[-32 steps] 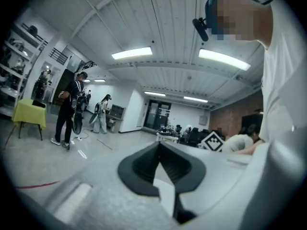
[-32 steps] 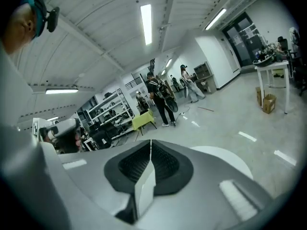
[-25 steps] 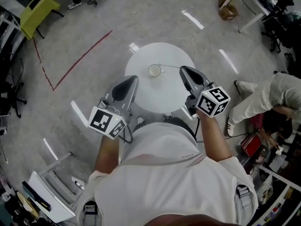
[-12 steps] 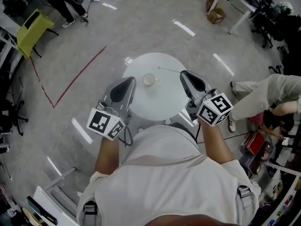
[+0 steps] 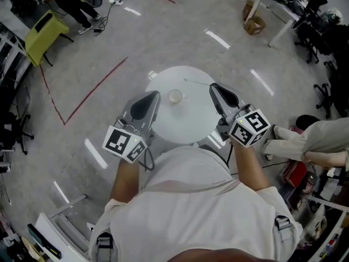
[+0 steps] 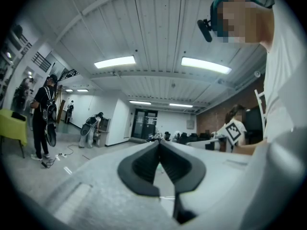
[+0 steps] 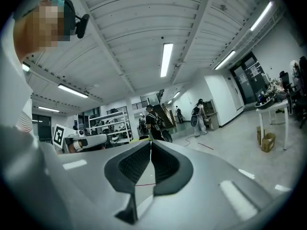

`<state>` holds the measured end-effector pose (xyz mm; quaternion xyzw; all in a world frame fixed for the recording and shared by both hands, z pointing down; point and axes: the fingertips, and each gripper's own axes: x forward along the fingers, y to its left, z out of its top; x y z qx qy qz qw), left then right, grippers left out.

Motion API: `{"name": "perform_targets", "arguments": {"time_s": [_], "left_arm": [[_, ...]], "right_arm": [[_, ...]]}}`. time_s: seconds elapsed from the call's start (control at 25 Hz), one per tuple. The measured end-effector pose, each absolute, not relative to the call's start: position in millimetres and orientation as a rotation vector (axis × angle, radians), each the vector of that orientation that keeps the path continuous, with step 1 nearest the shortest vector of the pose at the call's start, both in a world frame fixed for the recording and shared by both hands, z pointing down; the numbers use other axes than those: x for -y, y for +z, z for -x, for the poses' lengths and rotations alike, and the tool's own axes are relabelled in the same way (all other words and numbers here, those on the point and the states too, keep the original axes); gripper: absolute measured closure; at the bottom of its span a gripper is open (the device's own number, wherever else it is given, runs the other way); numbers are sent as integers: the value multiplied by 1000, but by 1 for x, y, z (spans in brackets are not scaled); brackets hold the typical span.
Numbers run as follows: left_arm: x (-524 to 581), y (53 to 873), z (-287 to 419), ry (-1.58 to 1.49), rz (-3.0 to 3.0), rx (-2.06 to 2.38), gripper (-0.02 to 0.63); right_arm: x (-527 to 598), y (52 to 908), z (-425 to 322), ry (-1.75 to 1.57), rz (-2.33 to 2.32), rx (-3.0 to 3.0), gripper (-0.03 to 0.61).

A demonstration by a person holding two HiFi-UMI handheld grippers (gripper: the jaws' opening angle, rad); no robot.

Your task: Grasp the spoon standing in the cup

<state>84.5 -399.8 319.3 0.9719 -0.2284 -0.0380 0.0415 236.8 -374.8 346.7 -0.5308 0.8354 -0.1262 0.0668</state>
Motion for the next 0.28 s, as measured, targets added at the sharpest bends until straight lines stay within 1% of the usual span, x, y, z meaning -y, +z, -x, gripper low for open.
{"name": "perform_targets", "arguments": {"time_s": [0.28], "left_arm": [[403, 319, -80, -106, -2964, 716, 613]], "right_arm": [[382, 346, -232, -388, 1579, -2525, 566]]}}
